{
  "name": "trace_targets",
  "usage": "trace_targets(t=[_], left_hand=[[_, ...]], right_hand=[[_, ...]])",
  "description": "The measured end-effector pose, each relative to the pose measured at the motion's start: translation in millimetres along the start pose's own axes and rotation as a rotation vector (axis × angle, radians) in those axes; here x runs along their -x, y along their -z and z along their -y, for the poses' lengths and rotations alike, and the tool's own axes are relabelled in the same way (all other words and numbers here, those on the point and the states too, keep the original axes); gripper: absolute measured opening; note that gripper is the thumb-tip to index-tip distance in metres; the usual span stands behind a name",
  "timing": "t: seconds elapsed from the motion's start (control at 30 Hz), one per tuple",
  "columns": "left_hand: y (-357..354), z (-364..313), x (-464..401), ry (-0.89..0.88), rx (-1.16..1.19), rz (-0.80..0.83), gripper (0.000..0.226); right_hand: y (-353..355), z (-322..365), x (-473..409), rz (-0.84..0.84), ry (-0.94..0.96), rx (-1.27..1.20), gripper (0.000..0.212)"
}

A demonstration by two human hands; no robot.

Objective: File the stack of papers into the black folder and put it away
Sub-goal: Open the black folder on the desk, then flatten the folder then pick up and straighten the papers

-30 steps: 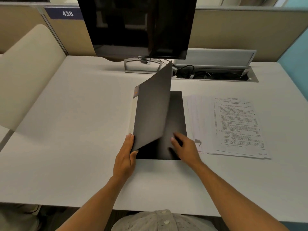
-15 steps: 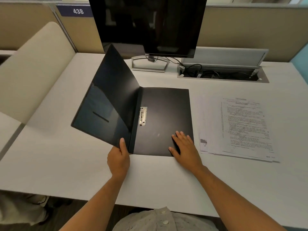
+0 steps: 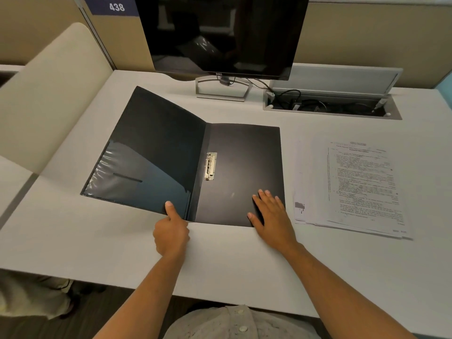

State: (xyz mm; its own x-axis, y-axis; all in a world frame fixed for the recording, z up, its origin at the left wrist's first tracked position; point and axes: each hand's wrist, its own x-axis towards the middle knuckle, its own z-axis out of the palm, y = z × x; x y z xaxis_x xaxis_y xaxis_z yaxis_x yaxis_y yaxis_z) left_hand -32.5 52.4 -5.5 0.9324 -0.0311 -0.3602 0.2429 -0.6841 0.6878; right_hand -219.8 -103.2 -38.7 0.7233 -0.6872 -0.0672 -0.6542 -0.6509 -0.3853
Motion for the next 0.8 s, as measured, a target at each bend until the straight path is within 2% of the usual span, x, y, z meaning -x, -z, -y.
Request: trace_targets(t=[0.07, 0.13, 0.23, 0.4, 0.5, 0.57, 0.67, 0.8], left_hand=[[-1.6, -2.6, 9.9, 0.000, 0.062, 0.034, 0.073], [-4.5, -6.6, 21.6, -0.076, 0.141, 0.071, 0.070], [-9.5, -14.4, 30.7, -0.336, 0.190, 0.167, 0.062], [-24.6, -31.7, 12.4, -0.778, -0.126, 0.193, 0.042], [-31.6, -38.8, -5.6, -0.897, -0.305, 0.155, 0.021], [-35.7, -39.3, -15.6, -0.955, -0.403, 0.133, 0.026], [-40.7, -42.6, -26.0, -0.954, -0.507, 0.162, 0.040], [-49.0, -40.3, -36.2, -0.994, -0.629, 0.200, 0.058]], right_hand=[[-0.4, 0.1, 0.1, -0.001, -0.001, -0.001, 0.068], [-0.4, 0.8, -0.6, -0.007, 0.006, 0.007, 0.067], [2.4, 1.8, -4.6, -0.032, 0.015, 0.024, 0.062], [10.5, 5.9, -16.4, -0.153, 0.021, 0.038, 0.049], [11.6, 10.1, -19.9, -0.179, 0.015, 0.018, 0.054], [8.8, 7.7, -20.8, -0.164, 0.012, 0.023, 0.059], [4.4, 3.1, -21.0, -0.133, 0.007, 0.029, 0.063], [-0.5, -1.4, -23.0, -0.087, 0.026, 0.133, 0.071]])
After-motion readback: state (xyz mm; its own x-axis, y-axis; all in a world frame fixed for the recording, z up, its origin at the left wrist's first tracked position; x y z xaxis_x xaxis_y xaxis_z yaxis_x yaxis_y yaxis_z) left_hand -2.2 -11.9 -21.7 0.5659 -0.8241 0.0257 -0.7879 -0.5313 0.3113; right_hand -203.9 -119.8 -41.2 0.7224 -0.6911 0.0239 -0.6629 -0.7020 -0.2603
